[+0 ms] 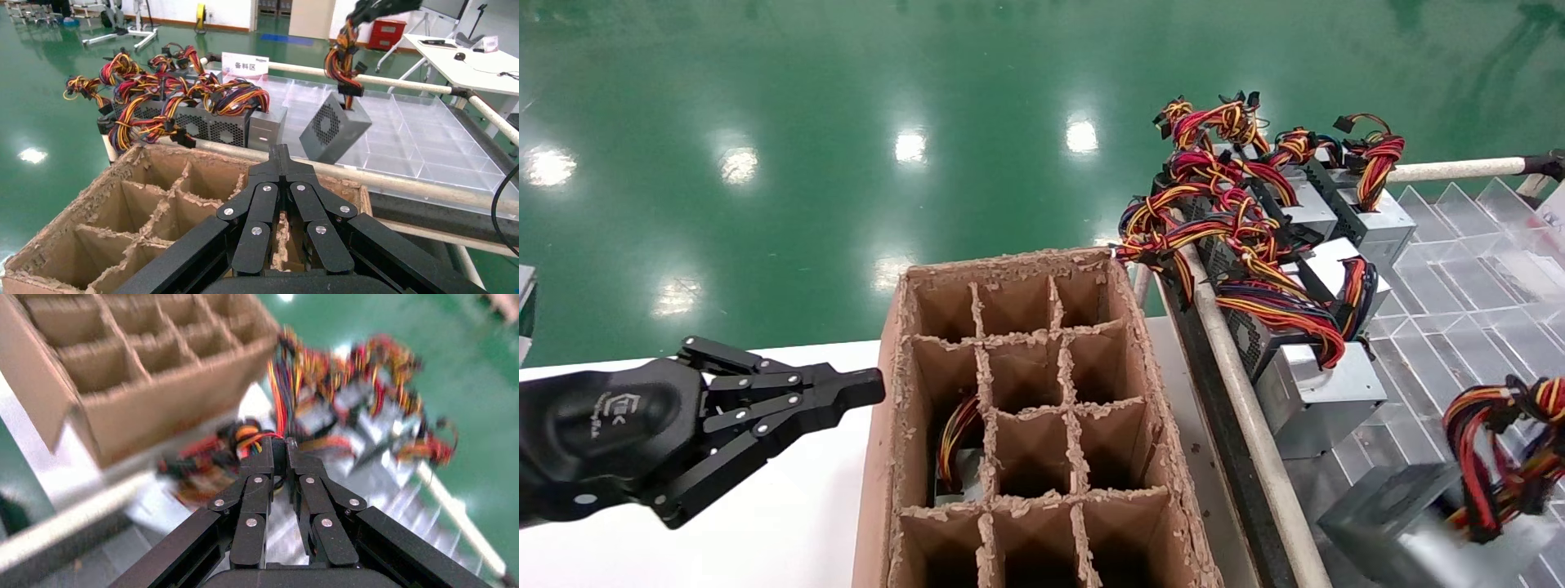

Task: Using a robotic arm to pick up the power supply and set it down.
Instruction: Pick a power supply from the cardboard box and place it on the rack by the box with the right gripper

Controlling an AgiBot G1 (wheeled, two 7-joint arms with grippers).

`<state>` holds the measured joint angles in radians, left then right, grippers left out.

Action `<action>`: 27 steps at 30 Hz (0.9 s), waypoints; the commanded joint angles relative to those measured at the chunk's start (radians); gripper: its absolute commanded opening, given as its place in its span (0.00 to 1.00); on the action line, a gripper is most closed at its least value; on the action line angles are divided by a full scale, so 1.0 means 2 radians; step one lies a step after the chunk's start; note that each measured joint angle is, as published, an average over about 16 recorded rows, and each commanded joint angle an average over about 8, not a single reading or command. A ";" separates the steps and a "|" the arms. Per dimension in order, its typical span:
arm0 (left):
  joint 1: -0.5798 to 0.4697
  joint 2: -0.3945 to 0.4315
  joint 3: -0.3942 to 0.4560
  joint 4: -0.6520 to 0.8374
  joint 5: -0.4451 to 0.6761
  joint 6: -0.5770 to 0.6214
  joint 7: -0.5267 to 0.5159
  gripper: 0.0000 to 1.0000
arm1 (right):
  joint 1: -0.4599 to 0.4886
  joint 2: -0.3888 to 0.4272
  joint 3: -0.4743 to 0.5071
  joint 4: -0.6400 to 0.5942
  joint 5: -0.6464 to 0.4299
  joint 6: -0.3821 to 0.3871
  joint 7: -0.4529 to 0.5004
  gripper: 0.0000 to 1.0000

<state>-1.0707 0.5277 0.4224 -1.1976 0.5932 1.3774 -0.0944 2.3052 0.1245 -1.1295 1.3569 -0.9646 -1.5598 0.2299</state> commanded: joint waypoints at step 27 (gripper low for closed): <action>0.000 0.000 0.000 0.000 0.000 0.000 0.000 0.00 | -0.050 -0.124 -0.016 -0.002 -0.009 0.130 0.022 0.00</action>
<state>-1.0707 0.5277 0.4224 -1.1976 0.5932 1.3774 -0.0944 2.2039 -0.1229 -1.1631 1.3541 -0.9860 -1.3046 0.2742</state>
